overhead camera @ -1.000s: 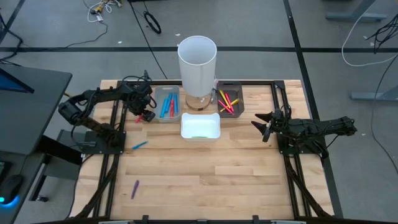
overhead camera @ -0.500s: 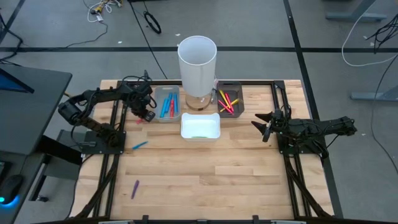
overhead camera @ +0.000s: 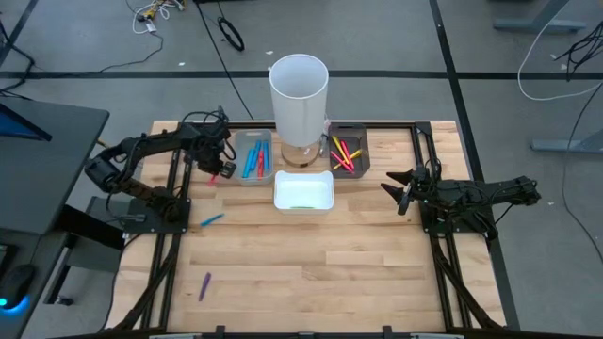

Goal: Pick & Place Markers
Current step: Put the pink pen into the white bin

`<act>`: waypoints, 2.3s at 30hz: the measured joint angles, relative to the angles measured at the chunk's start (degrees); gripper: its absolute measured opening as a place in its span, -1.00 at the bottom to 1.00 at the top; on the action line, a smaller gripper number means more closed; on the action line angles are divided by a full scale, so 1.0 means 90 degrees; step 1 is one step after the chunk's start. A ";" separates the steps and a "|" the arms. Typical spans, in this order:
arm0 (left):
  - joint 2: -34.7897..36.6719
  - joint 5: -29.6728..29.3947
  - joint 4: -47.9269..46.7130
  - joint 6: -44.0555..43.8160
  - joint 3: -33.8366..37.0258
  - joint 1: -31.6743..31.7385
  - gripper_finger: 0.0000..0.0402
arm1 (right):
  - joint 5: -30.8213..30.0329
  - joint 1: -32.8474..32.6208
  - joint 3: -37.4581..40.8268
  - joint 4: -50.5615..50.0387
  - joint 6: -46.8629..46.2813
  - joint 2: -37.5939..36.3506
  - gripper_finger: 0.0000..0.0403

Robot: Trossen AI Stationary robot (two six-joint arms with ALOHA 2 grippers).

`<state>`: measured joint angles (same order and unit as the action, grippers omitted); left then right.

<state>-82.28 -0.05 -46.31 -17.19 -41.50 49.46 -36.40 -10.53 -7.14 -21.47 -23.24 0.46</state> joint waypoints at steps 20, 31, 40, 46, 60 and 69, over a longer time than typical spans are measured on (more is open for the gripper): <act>0.1105 -0.0013 -0.1346 -0.0496 -0.0566 -0.0391 -0.98 | -0.0001 0.0000 0.0000 0.0000 0.0002 0.0001 0.20; 0.1105 -0.0086 -0.1306 -0.0478 -0.0566 -0.0452 -0.92 | -0.0002 0.0001 0.0000 0.0000 0.0002 -0.0001 0.20; 0.1105 -0.0139 -0.1256 -0.0412 -0.0566 -0.0452 -0.41 | -0.0002 0.0001 0.0002 0.0000 0.0002 -0.0001 0.20; 0.1105 0.0274 -0.1059 -0.0214 -0.0566 -0.0451 0.08 | -0.0002 0.0001 0.0000 0.0000 0.0002 0.0001 0.20; 0.0782 0.0129 -0.0462 -0.0161 -0.0338 -0.0450 0.31 | -0.0002 0.0001 0.0000 0.0000 0.0001 0.0000 0.20; 0.0221 -0.0158 0.0415 -0.0028 -0.0126 -0.0392 0.32 | -0.0001 0.0001 0.0000 0.0000 0.0001 0.0000 0.20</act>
<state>-80.29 -1.48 -42.57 -17.44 -42.63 45.93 -36.42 -10.52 -7.14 -21.47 -23.23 0.46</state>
